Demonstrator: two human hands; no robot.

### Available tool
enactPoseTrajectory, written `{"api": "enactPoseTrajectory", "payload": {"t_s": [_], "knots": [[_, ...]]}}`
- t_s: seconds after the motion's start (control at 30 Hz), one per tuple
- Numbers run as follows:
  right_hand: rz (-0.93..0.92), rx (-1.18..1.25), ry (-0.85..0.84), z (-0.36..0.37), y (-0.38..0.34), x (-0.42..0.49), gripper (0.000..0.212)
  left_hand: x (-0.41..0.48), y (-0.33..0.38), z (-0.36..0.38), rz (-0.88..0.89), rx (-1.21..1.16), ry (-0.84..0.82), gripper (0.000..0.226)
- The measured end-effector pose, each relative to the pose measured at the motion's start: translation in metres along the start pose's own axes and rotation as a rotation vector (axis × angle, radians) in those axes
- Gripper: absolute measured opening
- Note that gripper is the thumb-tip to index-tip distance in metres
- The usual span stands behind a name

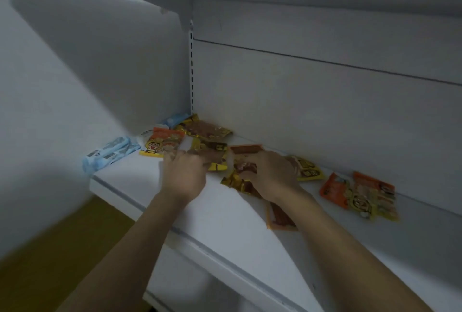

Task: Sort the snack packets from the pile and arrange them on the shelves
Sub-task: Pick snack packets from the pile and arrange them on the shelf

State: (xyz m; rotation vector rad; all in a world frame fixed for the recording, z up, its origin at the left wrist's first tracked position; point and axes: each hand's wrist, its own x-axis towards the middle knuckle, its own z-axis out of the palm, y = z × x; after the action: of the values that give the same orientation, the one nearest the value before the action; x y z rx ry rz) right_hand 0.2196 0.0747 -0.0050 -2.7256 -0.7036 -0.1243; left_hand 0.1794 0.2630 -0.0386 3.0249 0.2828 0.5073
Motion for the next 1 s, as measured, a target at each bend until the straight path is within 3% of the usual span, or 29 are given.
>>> {"api": "enactPoseTrajectory", "payload": {"t_s": [0.13,0.27,0.37,0.47,0.6,0.67,0.87,1.0], "knots": [[-0.007,-0.022,-0.007,-0.009,0.005,-0.029,0.032,-0.039,0.007,-0.014,0.036,-0.146,-0.034,0.029],[0.024,0.013,-0.113,-0.010,0.000,-0.058,0.040,-0.062,0.003,-0.020,0.062,-0.106,-0.142,0.036],[0.063,0.083,0.047,-0.007,-0.004,-0.068,0.036,-0.064,0.001,-0.030,0.028,-0.213,-0.097,0.028],[0.214,-0.043,0.222,0.001,-0.009,-0.071,0.040,-0.056,-0.001,-0.030,-0.027,-0.204,-0.063,0.044],[0.440,-0.246,0.022,0.018,-0.024,-0.073,0.067,-0.044,-0.001,-0.025,-0.076,-0.036,-0.276,0.063],[0.459,-0.296,0.041,0.027,-0.030,-0.074,0.072,-0.044,-0.001,-0.023,-0.045,-0.052,-0.268,0.060],[0.437,-0.193,0.312,0.045,-0.033,-0.073,0.067,-0.046,-0.003,-0.014,-0.012,-0.532,-0.177,0.046],[0.419,0.214,0.371,0.048,-0.028,-0.074,0.056,-0.049,-0.007,-0.007,-0.032,-0.815,-0.113,0.040]]}}
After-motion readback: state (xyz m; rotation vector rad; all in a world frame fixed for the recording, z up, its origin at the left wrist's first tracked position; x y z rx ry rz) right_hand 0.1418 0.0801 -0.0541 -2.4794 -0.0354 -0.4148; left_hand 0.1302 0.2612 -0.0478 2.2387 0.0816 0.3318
